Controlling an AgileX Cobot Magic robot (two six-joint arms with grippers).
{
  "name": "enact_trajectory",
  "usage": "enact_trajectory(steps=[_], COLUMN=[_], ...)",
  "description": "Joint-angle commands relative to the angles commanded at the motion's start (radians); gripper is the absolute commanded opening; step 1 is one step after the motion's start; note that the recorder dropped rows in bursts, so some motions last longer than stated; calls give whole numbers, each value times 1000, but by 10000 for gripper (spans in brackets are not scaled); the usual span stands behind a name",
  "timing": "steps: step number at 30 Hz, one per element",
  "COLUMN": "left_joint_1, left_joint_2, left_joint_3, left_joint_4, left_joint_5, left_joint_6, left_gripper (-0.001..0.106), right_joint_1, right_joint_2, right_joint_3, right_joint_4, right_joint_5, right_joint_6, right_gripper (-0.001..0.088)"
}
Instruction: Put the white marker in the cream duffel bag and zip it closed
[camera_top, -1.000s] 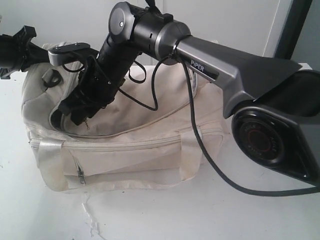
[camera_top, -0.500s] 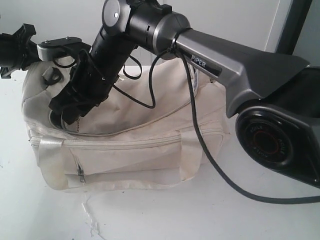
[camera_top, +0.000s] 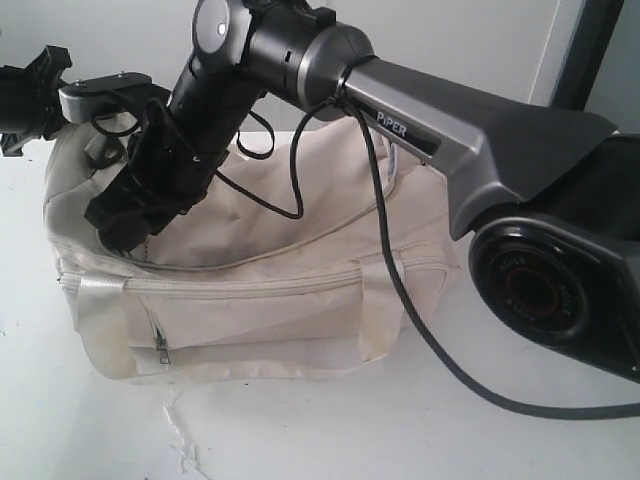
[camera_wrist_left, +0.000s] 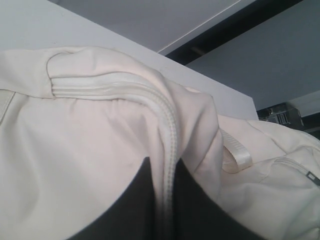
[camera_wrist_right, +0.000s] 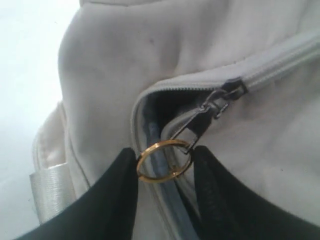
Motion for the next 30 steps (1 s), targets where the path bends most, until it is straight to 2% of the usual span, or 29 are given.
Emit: enact_trajectory(steps=[30], left_joint_1=[0], left_joint_2=[0], left_joint_3=[0], left_joint_4=[-2], left_joint_5=[4], left_joint_6=[0], left_gripper=[3], right_joint_1=[59], right_joint_2=[-63], right_joint_3=[3], right_joint_4=[-8], right_joint_5=[0], right_joint_6=[101], right_gripper=[0])
